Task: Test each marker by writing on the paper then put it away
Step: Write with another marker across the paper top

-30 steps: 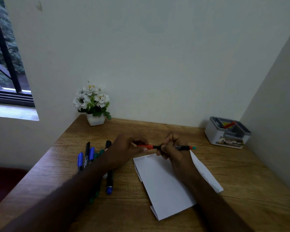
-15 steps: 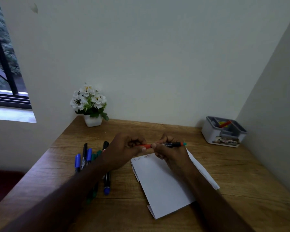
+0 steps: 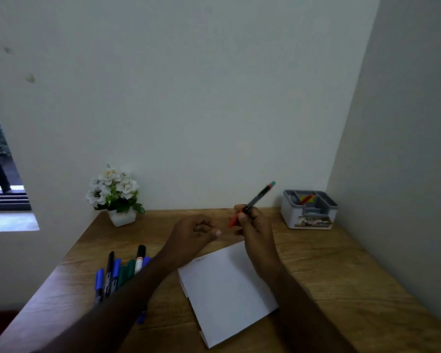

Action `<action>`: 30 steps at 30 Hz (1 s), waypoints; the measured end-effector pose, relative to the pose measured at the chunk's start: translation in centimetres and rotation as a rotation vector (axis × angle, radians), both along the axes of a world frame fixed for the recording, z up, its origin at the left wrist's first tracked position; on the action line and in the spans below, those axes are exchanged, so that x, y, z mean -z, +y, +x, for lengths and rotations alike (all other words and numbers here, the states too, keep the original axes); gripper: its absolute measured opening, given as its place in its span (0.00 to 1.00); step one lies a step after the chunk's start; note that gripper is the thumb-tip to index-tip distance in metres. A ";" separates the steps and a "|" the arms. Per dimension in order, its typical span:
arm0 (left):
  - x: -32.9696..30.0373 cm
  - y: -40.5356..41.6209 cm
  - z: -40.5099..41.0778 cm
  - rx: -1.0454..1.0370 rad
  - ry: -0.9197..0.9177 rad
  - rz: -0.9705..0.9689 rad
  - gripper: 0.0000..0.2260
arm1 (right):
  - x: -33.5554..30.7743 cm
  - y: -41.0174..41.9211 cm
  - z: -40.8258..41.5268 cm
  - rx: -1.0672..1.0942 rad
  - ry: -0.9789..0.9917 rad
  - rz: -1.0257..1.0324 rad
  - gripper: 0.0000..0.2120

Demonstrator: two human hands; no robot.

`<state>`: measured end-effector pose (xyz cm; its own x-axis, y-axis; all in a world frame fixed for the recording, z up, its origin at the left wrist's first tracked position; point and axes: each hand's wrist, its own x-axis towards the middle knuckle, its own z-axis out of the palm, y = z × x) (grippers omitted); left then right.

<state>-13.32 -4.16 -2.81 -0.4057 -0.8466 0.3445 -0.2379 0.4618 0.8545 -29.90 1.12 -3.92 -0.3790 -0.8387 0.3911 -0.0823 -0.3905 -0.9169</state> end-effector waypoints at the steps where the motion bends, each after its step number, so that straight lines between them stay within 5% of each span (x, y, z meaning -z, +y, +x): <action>1: -0.1 -0.7 -0.7 0.011 -0.056 -0.047 0.07 | -0.5 -0.1 -1.0 0.066 0.086 0.004 0.10; 5: -1.5 -2.6 -4.5 0.069 -0.224 -0.156 0.04 | -3.0 -0.2 -7.0 0.328 0.561 0.014 0.10; 12: -3.5 -4.9 -13.2 0.203 -0.363 -0.230 0.07 | -9.6 0.9 -17.6 0.564 0.742 0.086 0.05; 17: -3.8 -6.1 -16.6 0.238 -0.417 -0.279 0.06 | -10.1 -0.9 -20.3 0.507 0.976 0.267 0.05; 30: -2.7 -7.2 -15.7 0.225 -0.518 -0.281 0.06 | -7.1 -3.4 -19.9 0.353 1.115 0.513 0.12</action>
